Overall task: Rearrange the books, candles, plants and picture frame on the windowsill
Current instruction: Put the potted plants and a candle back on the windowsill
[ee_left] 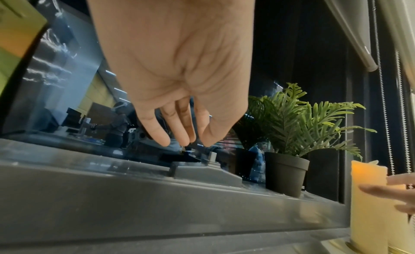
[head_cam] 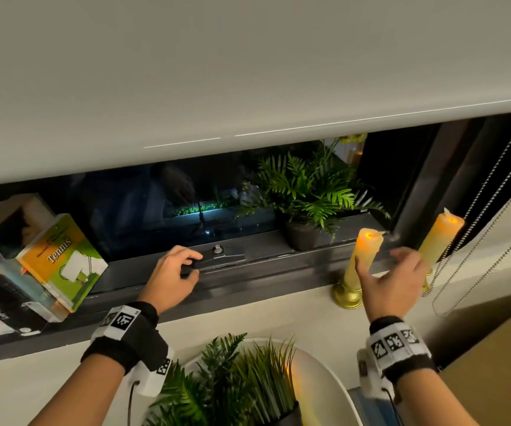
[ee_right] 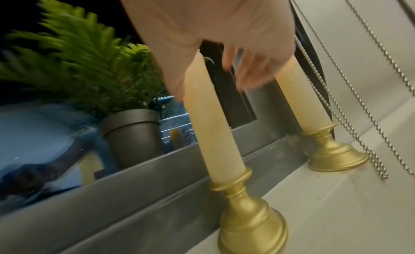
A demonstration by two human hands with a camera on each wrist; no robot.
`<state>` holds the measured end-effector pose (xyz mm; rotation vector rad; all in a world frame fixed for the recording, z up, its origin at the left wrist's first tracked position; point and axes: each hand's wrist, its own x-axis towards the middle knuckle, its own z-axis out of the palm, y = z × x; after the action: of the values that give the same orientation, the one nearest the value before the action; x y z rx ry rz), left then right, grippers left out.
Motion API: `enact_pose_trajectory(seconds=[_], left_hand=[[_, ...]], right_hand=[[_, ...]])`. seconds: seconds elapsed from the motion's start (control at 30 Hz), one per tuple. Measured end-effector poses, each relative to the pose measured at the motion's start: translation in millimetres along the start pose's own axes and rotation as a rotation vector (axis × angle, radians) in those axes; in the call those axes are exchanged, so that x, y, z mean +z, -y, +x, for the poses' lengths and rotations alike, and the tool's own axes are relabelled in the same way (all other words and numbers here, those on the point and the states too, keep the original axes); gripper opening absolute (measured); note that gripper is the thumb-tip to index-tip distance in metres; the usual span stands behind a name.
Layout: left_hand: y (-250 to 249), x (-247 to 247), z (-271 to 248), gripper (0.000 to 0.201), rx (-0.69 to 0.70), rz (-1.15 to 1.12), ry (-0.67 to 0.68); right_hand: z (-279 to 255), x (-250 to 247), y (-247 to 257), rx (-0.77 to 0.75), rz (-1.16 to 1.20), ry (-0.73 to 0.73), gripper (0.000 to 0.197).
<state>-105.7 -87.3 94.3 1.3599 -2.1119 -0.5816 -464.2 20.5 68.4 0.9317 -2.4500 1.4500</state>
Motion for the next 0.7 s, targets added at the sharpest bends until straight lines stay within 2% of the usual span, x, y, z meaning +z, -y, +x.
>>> enact_pose_trajectory(seconds=[0.07,0.13,0.17,0.27,0.37,0.5,0.6,0.7], left_hand=[[-2,-6,-1,0.021,-0.011,-0.001,0.0],[-4,-7,-3,0.019,0.002,0.0,0.011],[-5,-7,-4,0.019,0.011,-0.001,0.017],[-9,-9,-10,0.018,0.026,-0.004,0.032],[-13,-12,-13,0.018,0.044,-0.013,0.046],[-32,-11,-14,0.014,0.076,-0.062,0.08],[-52,-4,-12,0.029,0.109,-0.102,0.143],[-71,4,-8,0.042,0.145,-0.161,0.161]], right_hand=[[15,13,-5,0.063,-0.032,0.174,0.068],[20,27,-11,0.069,-0.096,0.394,0.063],[18,32,-11,0.046,-0.095,0.457,0.058],[5,30,-8,-0.055,-0.04,0.508,0.046],[-16,10,6,-0.216,-0.005,0.5,0.039],[-44,-24,60,-0.447,0.208,0.516,0.027],[-53,-31,112,-0.543,0.353,0.568,0.027],[-56,-14,153,-0.594,0.413,0.656,0.035]])
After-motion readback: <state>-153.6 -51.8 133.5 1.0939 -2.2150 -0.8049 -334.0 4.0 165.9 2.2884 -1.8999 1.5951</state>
